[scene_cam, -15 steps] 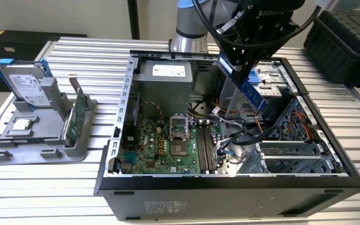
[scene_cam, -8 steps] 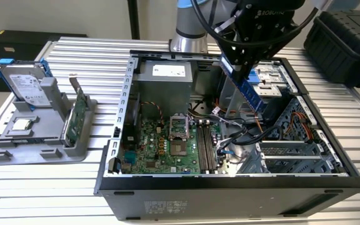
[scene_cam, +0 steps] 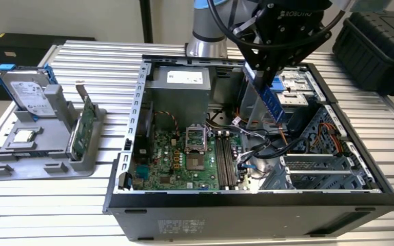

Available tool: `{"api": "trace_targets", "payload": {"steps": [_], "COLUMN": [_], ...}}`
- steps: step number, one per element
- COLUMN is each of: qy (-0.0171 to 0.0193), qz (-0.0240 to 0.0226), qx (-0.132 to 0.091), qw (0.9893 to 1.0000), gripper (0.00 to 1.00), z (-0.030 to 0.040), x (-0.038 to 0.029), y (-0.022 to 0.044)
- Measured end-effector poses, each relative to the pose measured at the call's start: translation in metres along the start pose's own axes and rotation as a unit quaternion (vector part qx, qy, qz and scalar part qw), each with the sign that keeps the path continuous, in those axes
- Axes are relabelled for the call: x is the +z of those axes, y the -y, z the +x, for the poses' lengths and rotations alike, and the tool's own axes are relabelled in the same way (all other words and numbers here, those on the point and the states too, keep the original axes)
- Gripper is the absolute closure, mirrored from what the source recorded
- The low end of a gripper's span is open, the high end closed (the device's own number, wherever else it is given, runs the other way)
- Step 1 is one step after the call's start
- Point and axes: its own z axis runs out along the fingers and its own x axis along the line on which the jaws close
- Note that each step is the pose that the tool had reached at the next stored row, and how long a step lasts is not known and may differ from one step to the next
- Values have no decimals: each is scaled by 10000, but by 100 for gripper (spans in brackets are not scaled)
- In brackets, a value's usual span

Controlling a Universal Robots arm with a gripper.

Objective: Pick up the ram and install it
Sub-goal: 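Insert the ram into the slot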

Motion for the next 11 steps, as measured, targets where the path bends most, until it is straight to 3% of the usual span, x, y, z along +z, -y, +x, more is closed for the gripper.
{"api": "trace_targets", "payload": {"steps": [5,11], "qy": [-3,-6], "qz": [-1,-1], "qx": [250,556], "qw": [9997,9985], "gripper": [100,100], "z": [0,-1], "x": [0,0], "y": [0,0]}}
